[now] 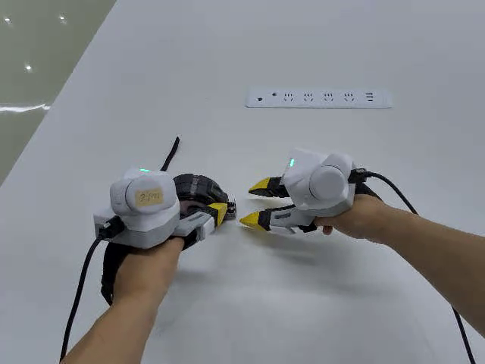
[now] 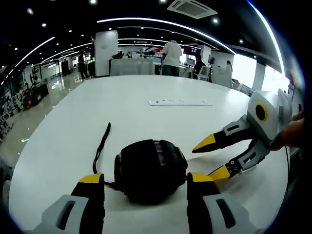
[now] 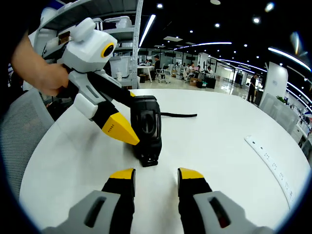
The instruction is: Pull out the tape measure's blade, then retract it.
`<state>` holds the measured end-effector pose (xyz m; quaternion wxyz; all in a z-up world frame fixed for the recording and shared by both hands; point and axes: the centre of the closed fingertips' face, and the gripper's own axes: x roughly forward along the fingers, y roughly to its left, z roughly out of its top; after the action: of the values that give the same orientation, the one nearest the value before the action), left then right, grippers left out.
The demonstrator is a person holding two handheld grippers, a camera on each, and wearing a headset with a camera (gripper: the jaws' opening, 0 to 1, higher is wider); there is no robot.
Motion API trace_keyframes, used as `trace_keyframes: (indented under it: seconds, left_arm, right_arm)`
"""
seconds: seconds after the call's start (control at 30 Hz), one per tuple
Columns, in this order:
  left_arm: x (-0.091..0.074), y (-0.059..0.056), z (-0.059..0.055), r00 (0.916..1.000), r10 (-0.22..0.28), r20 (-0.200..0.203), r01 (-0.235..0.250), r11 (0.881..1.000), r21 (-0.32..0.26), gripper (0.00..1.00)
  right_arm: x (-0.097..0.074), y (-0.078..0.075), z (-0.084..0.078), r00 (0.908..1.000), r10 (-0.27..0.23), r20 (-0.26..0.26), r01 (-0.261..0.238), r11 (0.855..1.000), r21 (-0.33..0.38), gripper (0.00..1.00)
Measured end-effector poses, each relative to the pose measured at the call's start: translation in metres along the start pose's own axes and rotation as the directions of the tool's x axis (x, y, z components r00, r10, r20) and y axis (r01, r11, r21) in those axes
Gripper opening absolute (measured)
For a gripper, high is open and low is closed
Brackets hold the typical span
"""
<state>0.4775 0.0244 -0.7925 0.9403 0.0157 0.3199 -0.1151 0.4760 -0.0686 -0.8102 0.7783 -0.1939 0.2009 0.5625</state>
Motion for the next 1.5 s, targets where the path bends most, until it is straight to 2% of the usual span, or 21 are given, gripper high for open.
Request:
trace_keyframes:
  seconds: [0.13, 0.43, 0.67, 0.8, 0.87, 1.07, 1.13, 1.23, 1.33, 1.5]
  left_arm:
    - [-0.004, -0.001, 0.001, 0.9993, -0.035, 0.017, 0.034, 0.999, 0.026, 0.73]
    - [-0.011, -0.006, -0.002, 0.9931, -0.115, 0.024, 0.113, 0.99, 0.079, 0.8]
    - [-0.019, -0.012, 0.0, 0.9818, -0.184, 0.046, 0.178, 0.976, 0.125, 0.88]
    - [-0.022, -0.013, 0.001, 0.977, -0.207, 0.052, 0.196, 0.967, 0.166, 0.93]
    - [-0.024, -0.015, 0.004, 0.9714, -0.229, 0.063, 0.216, 0.962, 0.168, 0.94]
    - [-0.025, -0.019, 0.007, 0.9623, -0.261, 0.076, 0.244, 0.952, 0.183, 1.0]
    - [-0.026, -0.018, 0.007, 0.9618, -0.264, 0.073, 0.246, 0.95, 0.194, 1.0]
    - [-0.028, -0.021, 0.008, 0.9553, -0.286, 0.076, 0.267, 0.944, 0.194, 1.0]
    - [-0.03, -0.022, 0.008, 0.953, -0.294, 0.073, 0.274, 0.94, 0.205, 1.0]
    - [-0.031, -0.022, 0.008, 0.9513, -0.3, 0.073, 0.28, 0.938, 0.206, 1.0]
  right_arm:
    - [-0.011, -0.004, 0.002, 0.9992, -0.037, 0.017, 0.037, 0.999, 0.028, 0.38]
    - [-0.032, -0.008, -0.005, 0.9956, -0.093, 0.014, 0.092, 0.993, 0.069, 0.5]
    - [-0.053, -0.013, -0.012, 0.9888, -0.149, 0.009, 0.147, 0.983, 0.112, 0.61]
    - [-0.063, -0.014, -0.016, 0.9836, -0.18, 0.009, 0.177, 0.974, 0.141, 0.68]
    - [-0.069, -0.014, -0.02, 0.9813, -0.192, 0.001, 0.19, 0.968, 0.162, 0.74]
    - [-0.084, -0.012, -0.027, 0.9746, -0.224, -0.005, 0.221, 0.956, 0.196, 0.84]
    - [-0.089, -0.012, -0.029, 0.9723, -0.234, -0.007, 0.23, 0.951, 0.207, 0.87]
    - [-0.096, -0.013, -0.031, 0.9674, -0.253, -0.007, 0.248, 0.943, 0.223, 0.91]
    - [-0.102, -0.013, -0.033, 0.9636, -0.267, -0.008, 0.261, 0.934, 0.245, 0.94]
    - [-0.104, -0.013, -0.034, 0.9622, -0.272, -0.012, 0.266, 0.932, 0.246, 0.99]
